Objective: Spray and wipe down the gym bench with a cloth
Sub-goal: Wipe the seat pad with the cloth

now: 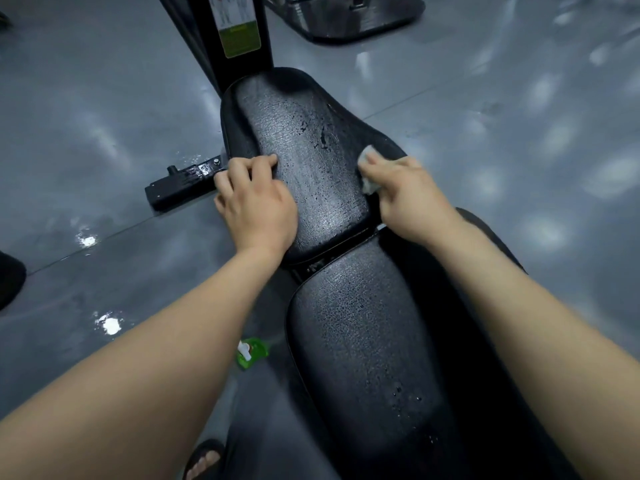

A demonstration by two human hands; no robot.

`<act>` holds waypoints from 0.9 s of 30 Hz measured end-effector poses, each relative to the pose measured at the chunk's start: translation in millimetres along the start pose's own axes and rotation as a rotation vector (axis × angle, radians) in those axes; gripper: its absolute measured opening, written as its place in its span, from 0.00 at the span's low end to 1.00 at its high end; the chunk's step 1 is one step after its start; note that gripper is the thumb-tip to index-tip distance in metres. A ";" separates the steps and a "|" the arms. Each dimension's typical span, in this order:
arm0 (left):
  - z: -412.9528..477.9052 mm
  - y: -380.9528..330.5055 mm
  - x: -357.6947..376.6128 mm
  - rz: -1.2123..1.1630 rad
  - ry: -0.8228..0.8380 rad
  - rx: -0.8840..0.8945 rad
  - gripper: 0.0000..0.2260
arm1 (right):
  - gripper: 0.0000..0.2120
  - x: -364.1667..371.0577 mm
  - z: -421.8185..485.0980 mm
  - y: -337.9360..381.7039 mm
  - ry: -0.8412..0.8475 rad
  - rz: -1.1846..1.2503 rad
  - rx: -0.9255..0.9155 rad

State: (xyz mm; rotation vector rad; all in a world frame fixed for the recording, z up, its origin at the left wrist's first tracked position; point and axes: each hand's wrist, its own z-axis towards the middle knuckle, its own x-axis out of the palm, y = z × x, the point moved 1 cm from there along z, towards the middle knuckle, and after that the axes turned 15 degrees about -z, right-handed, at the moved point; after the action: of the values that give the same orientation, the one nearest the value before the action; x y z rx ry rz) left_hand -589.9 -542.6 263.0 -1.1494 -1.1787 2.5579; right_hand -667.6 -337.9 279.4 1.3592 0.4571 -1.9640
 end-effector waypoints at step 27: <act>0.3 0.0 -2.0 -0.110 -0.035 0.010 0.17 | 0.22 8.4 -10.2 40.2 0.012 0.042 -0.140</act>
State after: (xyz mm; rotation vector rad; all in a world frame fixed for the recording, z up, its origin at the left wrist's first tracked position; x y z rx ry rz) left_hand -588.7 -543.5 264.4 -1.0117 -1.1995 2.5089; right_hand -633.9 -362.3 271.7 1.2828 0.5567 -1.8543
